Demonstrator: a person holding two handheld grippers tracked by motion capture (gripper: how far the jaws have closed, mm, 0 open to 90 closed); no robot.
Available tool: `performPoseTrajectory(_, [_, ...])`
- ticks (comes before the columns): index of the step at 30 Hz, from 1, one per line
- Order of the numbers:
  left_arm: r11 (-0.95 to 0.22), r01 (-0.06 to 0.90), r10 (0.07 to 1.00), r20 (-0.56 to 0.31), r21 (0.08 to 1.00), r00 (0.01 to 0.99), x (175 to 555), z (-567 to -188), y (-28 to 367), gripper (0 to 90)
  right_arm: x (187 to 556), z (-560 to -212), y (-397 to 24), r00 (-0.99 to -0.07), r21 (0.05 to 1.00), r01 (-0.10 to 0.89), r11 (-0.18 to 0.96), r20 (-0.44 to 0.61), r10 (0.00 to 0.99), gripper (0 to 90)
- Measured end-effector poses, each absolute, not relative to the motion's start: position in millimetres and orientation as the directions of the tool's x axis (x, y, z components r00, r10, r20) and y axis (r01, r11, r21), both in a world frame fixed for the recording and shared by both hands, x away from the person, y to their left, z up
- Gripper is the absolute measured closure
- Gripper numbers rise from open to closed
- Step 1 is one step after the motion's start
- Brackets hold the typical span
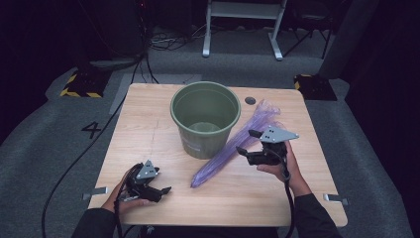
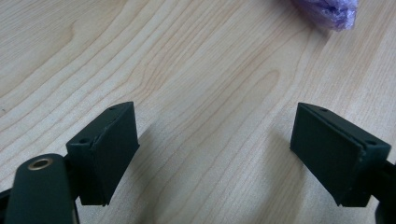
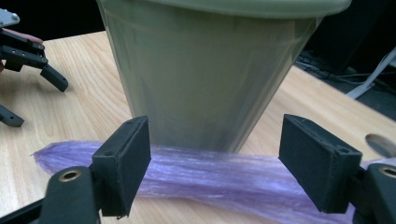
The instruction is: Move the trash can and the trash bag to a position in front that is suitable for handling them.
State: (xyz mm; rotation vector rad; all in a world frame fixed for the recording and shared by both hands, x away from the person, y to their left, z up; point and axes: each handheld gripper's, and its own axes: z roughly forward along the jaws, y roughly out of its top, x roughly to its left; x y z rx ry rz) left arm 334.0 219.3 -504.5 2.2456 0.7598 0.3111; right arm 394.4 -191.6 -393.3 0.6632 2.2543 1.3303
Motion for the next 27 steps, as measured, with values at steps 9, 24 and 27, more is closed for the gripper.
performPoseTrajectory(9, [-0.556,0.428,0.605,-0.005,0.712,0.796,334.1,-504.5,219.3,14.6,398.4,-377.3,-182.9,-0.797,0.881,0.177,0.439,-0.133,0.589,26.4])
performPoseTrajectory(24, [-0.556,0.429,0.606,-0.006,0.712,0.795,334.0,-504.5,219.3,14.6,394.2,-346.6,-176.4,-0.795,0.896,0.132,0.423,-0.160,0.586,26.8])
performPoseTrajectory(27, [-0.556,0.429,0.606,-0.006,0.712,0.795,334.0,-504.5,219.3,14.6,393.4,-339.5,-171.8,-0.802,0.896,0.121,0.428,-0.166,0.574,26.5])
